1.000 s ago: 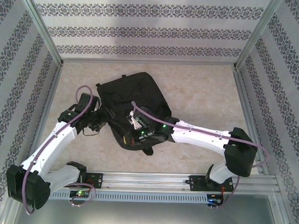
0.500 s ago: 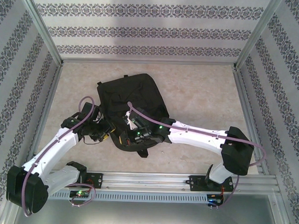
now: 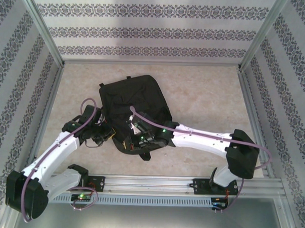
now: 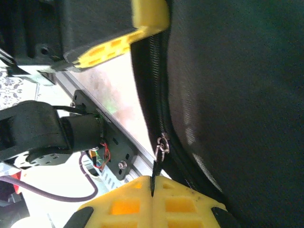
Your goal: Pack the student bag
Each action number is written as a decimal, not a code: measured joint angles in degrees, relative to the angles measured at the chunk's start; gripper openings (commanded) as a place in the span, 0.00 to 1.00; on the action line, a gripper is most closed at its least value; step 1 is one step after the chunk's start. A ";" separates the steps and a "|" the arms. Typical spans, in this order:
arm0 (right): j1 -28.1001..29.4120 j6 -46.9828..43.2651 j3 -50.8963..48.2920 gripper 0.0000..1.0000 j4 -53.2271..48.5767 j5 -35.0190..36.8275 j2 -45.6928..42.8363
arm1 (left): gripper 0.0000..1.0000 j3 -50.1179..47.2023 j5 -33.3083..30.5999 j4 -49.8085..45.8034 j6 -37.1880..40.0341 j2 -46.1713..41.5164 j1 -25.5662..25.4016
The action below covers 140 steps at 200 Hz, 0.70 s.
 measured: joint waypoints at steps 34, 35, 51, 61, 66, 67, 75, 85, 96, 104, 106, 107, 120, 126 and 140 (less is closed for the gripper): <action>0.00 -1.18 -1.25 0.00 -2.05 1.42 -2.36 | 0.00 1.22 -0.61 -1.18 1.31 0.00 -0.02; 0.00 -1.18 -1.25 0.00 -2.05 1.42 -2.36 | 0.00 1.25 -0.59 -1.22 1.36 0.00 -0.02; -0.02 -1.99 -1.57 0.00 -3.13 1.84 -3.21 | 0.00 1.75 -0.81 -1.88 2.05 0.00 -0.02; -0.17 -2.60 -1.86 0.00 -3.93 1.90 -3.69 | 0.00 2.05 -1.16 -2.36 2.49 0.00 -0.02; -0.44 -2.97 -2.05 0.00 -4.42 1.90 -4.04 | 0.00 2.25 -1.36 -2.71 2.73 0.00 -0.02; -0.44 -3.04 -2.12 0.00 -4.55 1.90 -4.11 | 0.00 2.27 -1.42 -2.75 2.78 0.00 -0.02; -0.92 -3.32 -2.32 0.00 -5.31 1.86 -4.52 | 0.00 2.58 -1.84 -3.23 3.13 0.00 -0.02; -1.68 -3.91 -2.54 0.00 -6.34 1.77 -5.14 | 0.00 2.95 -2.27 -3.80 3.54 0.00 -0.02; -2.67 -4.61 -2.73 0.00 -7.23 1.55 -5.70 | 0.00 3.32 -2.67 -4.22 4.20 0.00 -0.02; -3.39 -5.07 -2.78 0.00 -7.93 1.31 -6.05 | 0.00 3.48 -2.93 -4.39 4.59 -0.04 -0.02; -3.65 -5.29 -2.80 0.00 -8.20 1.27 -6.19 | 0.00 3.52 -2.97 -4.46 4.68 -0.04 -0.02; -3.76 -5.38 -2.80 0.00 -8.28 1.27 -6.23 | 0.00 3.54 -2.99 -4.46 4.70 -0.04 -0.02; -5.03 -6.23 -2.80 0.00 -9.35 0.70 -6.60 | 0.00 3.72 -3.30 -4.83 5.11 -0.04 0.00; -5.62 -6.80 -2.80 0.00 -9.97 0.44 -6.71 | 0.00 3.80 -3.37 -5.03 5.35 -0.04 0.02; -6.67 -8.07 -2.80 0.00 -11.10 -0.15 -6.75 | 0.00 3.91 -3.41 -5.20 5.97 -0.07 0.04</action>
